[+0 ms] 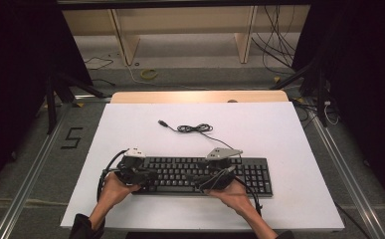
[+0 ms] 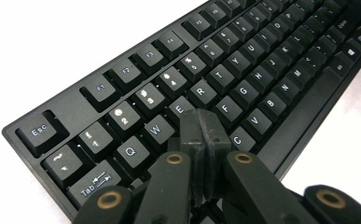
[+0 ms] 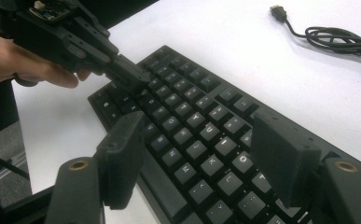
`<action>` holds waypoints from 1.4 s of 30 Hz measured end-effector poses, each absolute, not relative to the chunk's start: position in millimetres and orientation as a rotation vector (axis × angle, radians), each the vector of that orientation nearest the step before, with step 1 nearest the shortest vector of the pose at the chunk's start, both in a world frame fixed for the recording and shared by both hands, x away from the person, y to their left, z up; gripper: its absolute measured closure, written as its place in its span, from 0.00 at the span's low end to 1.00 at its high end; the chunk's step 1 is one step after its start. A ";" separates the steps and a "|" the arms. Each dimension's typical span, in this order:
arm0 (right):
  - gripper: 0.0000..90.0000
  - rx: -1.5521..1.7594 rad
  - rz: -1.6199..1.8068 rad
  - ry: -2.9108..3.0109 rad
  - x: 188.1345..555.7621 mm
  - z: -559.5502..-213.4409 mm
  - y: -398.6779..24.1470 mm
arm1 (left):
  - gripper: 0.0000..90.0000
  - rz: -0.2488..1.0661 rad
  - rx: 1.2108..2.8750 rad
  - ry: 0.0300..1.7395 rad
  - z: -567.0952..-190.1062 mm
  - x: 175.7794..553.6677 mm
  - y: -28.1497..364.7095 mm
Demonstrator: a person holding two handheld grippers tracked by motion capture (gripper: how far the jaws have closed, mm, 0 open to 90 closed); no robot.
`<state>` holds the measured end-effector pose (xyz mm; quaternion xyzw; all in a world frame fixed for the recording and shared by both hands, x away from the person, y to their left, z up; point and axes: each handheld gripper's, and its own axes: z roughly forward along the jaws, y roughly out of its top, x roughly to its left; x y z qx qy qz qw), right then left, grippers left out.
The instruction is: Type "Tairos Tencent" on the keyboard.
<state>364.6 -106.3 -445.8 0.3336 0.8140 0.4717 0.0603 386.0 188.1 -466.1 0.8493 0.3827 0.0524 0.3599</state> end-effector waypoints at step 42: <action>0.40 0.997 1.427 2.469 363.6 -444.3 -104.6 | 0.76 0.115 2.101 1.002 -458.0 380.8 189.4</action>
